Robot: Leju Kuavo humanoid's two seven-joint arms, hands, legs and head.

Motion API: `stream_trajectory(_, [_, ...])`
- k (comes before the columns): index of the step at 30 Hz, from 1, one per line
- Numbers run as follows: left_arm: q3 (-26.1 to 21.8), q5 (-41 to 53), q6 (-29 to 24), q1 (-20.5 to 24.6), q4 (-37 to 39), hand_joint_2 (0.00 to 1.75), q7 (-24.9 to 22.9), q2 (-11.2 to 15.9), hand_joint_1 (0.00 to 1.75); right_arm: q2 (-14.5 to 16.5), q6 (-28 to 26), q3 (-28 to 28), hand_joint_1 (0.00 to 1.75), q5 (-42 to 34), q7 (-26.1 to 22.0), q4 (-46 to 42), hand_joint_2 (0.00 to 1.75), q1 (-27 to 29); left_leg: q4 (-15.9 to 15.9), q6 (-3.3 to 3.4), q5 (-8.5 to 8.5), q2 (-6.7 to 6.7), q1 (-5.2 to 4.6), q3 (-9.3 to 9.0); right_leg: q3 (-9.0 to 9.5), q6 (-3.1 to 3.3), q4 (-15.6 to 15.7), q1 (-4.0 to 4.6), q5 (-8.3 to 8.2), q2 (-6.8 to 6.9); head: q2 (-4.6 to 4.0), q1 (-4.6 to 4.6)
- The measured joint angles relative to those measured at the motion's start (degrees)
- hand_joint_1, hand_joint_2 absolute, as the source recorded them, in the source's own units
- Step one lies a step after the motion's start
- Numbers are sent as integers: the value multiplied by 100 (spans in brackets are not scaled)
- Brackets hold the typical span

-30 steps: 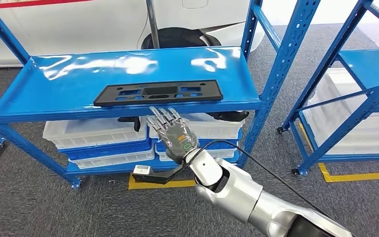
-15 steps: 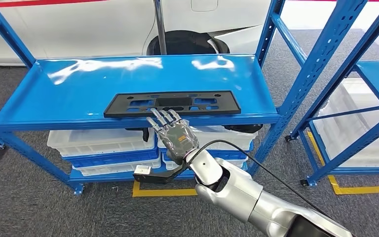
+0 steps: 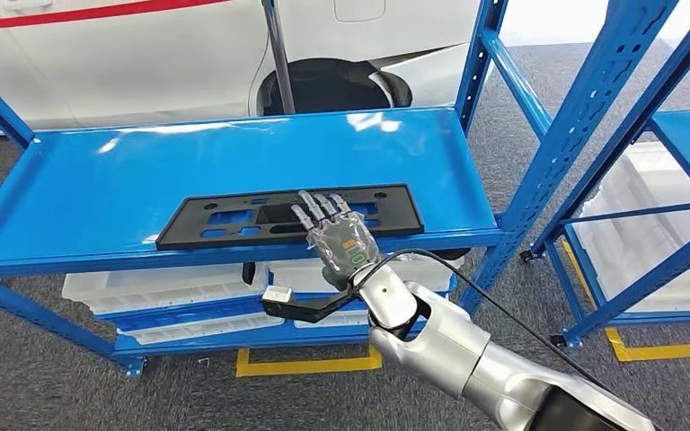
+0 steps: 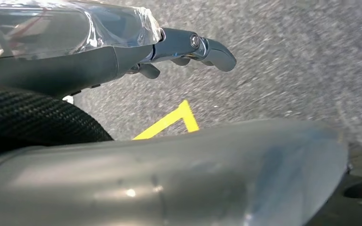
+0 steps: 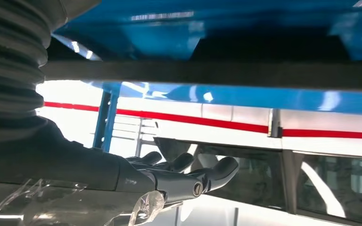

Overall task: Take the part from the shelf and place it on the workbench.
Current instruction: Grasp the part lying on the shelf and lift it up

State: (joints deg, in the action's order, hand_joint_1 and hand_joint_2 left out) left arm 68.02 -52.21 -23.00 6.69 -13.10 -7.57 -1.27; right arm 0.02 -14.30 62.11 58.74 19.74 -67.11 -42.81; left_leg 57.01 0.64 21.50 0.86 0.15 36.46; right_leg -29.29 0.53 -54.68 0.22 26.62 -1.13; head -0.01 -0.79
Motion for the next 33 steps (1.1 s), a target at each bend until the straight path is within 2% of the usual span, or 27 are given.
stream_trajectory(1, [1, 0, 1, 0, 3, 0, 1, 4, 0, -14, 10, -3, 0, -2, 4, 0, 175, -1, -169, 38, -126, -7, -20, -42, 27, -19, 6, 5, 32, -10, -1, -1])
stream_trajectory(2, [2, -1, 3, 0, 7, 0, 2, 8, 0, -32, 22, -9, 0, -5, 8, 0, 175, 0, -271, 71, -182, -11, -38, -67, 51, -45, 3, 11, 60, -19, 0, -1])
stream_trajectory(4, [6, -3, 8, -2, 7, 0, 5, 9, 0, -57, 42, -27, 0, -10, 19, -4, 175, -1, -321, 139, -132, -24, -45, -127, 91, -100, -9, 15, 93, -27, 1, -2])
stream_trajectory(6, [11, -13, 13, -8, 7, 0, 13, 9, 0, -77, 51, -50, 0, -16, 27, -10, 175, -9, -358, 203, -104, -32, -20, -221, 43, -156, -213, 12, 159, -3, 1, 3])
stream_trajectory(7, [13, -21, 14, -7, 7, 0, 21, 8, 0, -89, 56, -64, 0, -21, 29, -12, 175, -14, -371, 231, -90, -33, -3, -272, -73, -189, -456, 6, 241, 9, 1, 5])
stream_trajectory(9, [17, -27, 18, -3, 7, 0, 60, 8, 0, -125, 91, -85, 0, -47, 34, -13, 175, -13, -378, 270, -44, -31, 21, -336, -517, -249, -1187, -24, 523, 22, 1, 9])
stream_trajectory(10, [19, -25, 24, -4, 7, 0, 94, 7, 0, -150, 133, -93, 0, -75, 35, -13, 175, -4, -378, 273, -15, -26, 32, -362, -755, -279, -1503, -46, 654, 23, 1, 9])
stream_trajectory(11, [20, -20, 39, -8, 7, 0, 135, 7, 0, -176, 197, -99, 0, -118, 24, -17, 175, 4, -377, 261, 19, -17, 47, -394, -931, -312, -1670, -72, 697, 25, 1, 10])
stream_trajectory(12, [23, -15, 57, -12, 7, 0, 173, 7, 0, -203, 275, -105, 0, -167, 4, -29, 175, 11, -375, 236, 57, -8, 67, -434, -1004, -346, -1628, -100, 609, 30, 1, 10])
stream_trajectory(13, [26, -15, 78, -16, 7, 0, 197, 7, 0, -229, 356, -112, 0, -219, -23, -47, 175, 12, -371, 201, 99, -1, 92, -485, -969, -384, -1375, -132, 385, 38, 1, 11])
stream_trajectory(14, [28, -15, 95, -16, 7, 0, 211, 8, 0, -252, 423, -117, 0, -261, -51, -72, 175, 11, -360, 156, 147, 5, 115, -533, -862, -425, -987, -170, 77, 48, 1, 11])
stream_trajectory(15, [30, -15, 103, -12, 8, 0, 215, 12, 0, -278, 471, -120, 0, -287, -72, -94, 175, 7, -329, 104, 196, 11, 131, -568, -748, -454, -601, -197, -137, 50, 0, 14])
stream_trajectory(16, [30, -17, 107, -5, 8, 0, 215, 16, 0, -299, 500, -123, 0, -301, -85, -114, 175, 4, -301, 54, 240, 15, 135, -580, -659, -449, -321, -212, -265, 53, 0, 16])
stream_trajectory(17, [30, -18, 109, 2, 9, 0, 215, 20, 0, -314, 516, -126, 0, -309, -92, -143, 175, 2, -273, 6, 278, 18, 132, -581, -620, -422, -177, -215, -326, 49, 0, 17])
stream_trajectory(19, [31, -21, 111, 10, 10, 0, 216, 26, 0, -336, 557, -129, 0, -328, -101, -198, 175, -13, -249, -46, 323, 20, 133, -585, -616, -317, -168, -199, -325, 48, 1, 18])
stream_trajectory(21, [32, -26, 111, 10, 10, 0, 220, 32, 0, -352, 660, -130, 0, -401, -126, -253, 175, -33, -253, -13, 331, 21, 149, -622, -610, -274, -172, -199, -362, 39, 1, 18])
stream_trajectory(25, [31, -43, 104, 11, 10, 0, 260, 35, 0, -373, 1037, -121, 0, -663, -218, -381, 175, -96, -336, 98, 316, 19, 153, -671, -609, -250, -171, -191, -357, -2, 1, 17])
stream_trajectory(28, [30, -54, 93, 12, 9, 0, 305, 33, 0, -399, 1408, -108, 0, -923, -258, -461, 175, -167, -394, 151, 334, 15, 155, -693, -605, -216, -171, -166, -341, -11, 1, 17])
stream_trajectory(31, [27, -72, 79, 11, 9, 0, 319, 32, 0, -423, 1670, -50, 0, -1137, -269, -492, 175, -223, -403, 121, 324, 13, 162, -691, -602, -196, -172, -144, -338, -9, 1, 17])
stream_trajectory(33, [25, -87, 72, 9, 9, 0, 327, 29, 0, -441, 1730, 9, 0, -1228, -273, -493, 175, -226, -408, 38, 310, 13, 168, -686, -608, -187, -174, -138, -344, -6, 1, 17])
